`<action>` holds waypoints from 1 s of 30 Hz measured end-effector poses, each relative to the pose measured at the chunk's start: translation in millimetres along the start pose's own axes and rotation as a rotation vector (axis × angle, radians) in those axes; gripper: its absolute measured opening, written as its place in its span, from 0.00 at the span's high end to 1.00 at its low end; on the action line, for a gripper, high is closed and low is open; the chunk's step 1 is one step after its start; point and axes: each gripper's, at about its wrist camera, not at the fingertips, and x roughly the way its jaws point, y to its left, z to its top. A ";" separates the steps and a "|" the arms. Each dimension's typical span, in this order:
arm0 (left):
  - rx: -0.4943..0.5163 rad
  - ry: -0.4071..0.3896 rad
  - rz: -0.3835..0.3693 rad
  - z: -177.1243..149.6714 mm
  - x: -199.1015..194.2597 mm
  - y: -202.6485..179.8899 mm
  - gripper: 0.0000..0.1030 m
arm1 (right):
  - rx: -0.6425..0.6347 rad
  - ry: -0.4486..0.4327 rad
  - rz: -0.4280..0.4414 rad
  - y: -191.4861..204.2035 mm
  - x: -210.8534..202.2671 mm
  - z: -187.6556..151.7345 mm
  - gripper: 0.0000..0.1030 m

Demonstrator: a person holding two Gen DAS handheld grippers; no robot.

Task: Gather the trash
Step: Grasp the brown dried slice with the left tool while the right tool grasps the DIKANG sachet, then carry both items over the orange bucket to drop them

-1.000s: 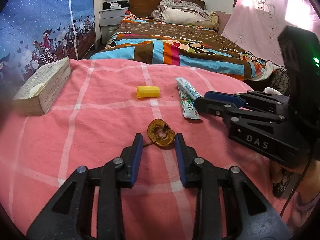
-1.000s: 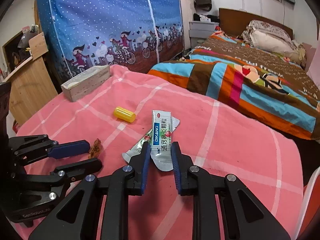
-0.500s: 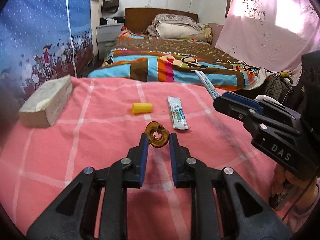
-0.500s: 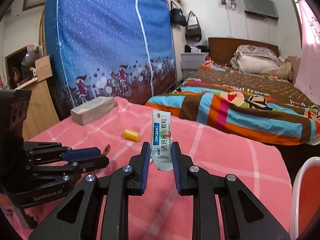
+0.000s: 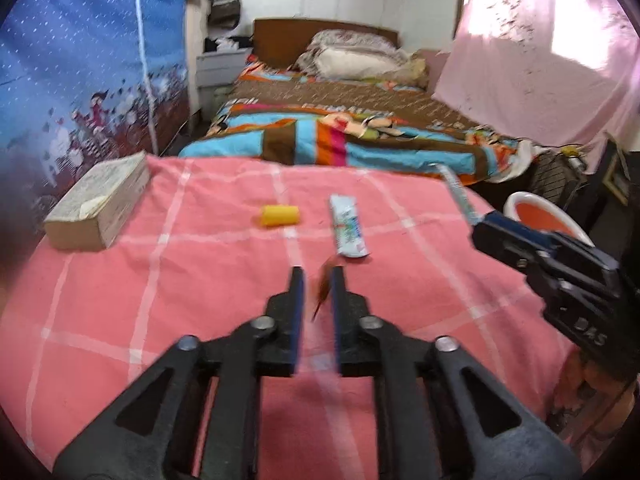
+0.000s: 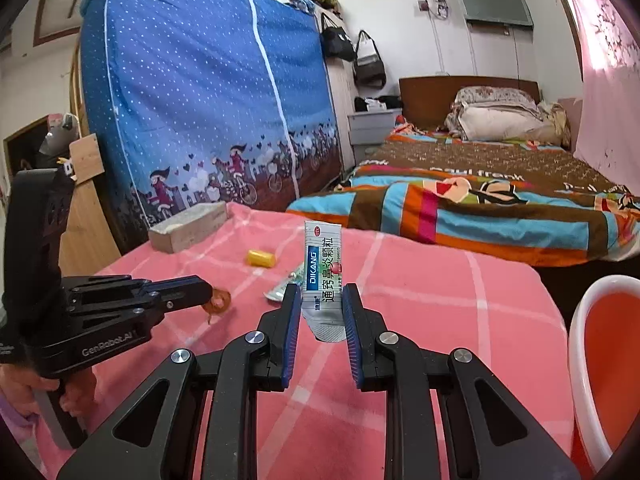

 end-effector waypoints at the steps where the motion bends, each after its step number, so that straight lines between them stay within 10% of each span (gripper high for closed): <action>1: -0.013 0.010 0.010 -0.1 1.8 3.3 0.75 | -0.003 0.005 -0.001 0.7 0.6 -0.1 0.81; 3: -0.040 0.013 0.017 -1.0 2.5 8.8 0.60 | -0.011 0.008 -0.001 2.0 0.9 -0.8 0.81; 13: 0.036 0.104 -0.039 -1.5 23.2 -11.0 0.55 | 0.018 0.081 -0.040 -7.8 8.8 -3.7 0.81; 21: 0.108 0.132 -0.038 1.2 30.3 -29.8 0.83 | 0.085 0.112 -0.028 -24.0 10.8 -7.0 0.81; 30: 0.104 0.012 -0.024 5.1 6.7 -35.5 0.84 | 0.086 0.021 -0.026 -24.8 -8.3 -4.3 0.81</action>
